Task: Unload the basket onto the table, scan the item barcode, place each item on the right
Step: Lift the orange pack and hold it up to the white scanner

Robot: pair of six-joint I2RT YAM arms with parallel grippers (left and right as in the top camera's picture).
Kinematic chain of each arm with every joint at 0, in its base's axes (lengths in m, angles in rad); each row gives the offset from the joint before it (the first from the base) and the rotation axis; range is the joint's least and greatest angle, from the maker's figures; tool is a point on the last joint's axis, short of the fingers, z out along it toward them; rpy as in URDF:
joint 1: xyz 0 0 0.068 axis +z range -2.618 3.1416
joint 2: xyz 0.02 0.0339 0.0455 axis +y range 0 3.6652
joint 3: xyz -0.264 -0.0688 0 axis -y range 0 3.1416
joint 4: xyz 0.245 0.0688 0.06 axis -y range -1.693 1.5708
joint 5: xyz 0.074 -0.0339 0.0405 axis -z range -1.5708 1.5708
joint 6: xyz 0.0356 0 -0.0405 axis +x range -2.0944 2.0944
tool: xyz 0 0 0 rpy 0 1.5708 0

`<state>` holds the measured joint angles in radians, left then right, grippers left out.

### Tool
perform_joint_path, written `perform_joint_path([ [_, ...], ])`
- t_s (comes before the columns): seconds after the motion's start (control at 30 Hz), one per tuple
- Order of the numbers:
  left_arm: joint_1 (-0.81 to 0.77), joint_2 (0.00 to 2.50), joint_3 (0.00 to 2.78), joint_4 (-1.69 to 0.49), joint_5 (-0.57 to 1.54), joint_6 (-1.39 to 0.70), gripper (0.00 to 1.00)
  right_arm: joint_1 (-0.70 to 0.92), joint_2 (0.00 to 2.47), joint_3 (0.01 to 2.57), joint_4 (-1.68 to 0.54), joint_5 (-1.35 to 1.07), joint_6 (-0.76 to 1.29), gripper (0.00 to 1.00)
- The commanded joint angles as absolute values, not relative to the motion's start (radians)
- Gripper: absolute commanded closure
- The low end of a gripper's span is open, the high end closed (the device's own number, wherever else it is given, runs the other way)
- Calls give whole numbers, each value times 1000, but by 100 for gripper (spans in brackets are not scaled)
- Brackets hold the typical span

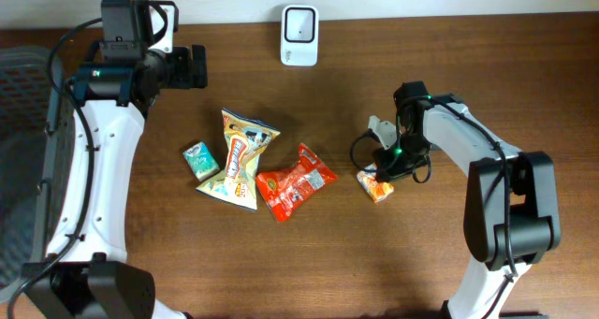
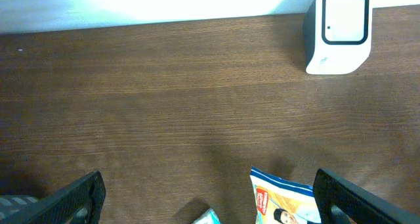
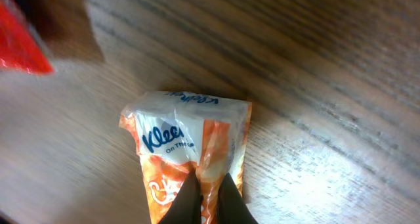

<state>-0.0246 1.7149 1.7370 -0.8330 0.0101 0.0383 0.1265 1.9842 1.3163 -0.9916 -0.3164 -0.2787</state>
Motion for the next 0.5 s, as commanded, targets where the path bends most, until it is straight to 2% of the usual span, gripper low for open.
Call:
perform_joint_path([
  [0.0, -19, 1720, 1739, -832, 3, 54, 1, 123, 2003, 1354, -1016, -403, -91, 96],
  [0.07, -19, 1720, 1739, -832, 3, 54, 1, 122, 1996, 1376, -1028, -449, -27, 96],
  [0.27, -19, 1720, 1739, -832, 3, 54, 1, 109, 1919, 1453, -1029, -646, -26, 96],
  [0.47, -19, 1720, 1739, -832, 3, 54, 1, -4, 1905, 1457, -1020, -1107, -241, 96],
])
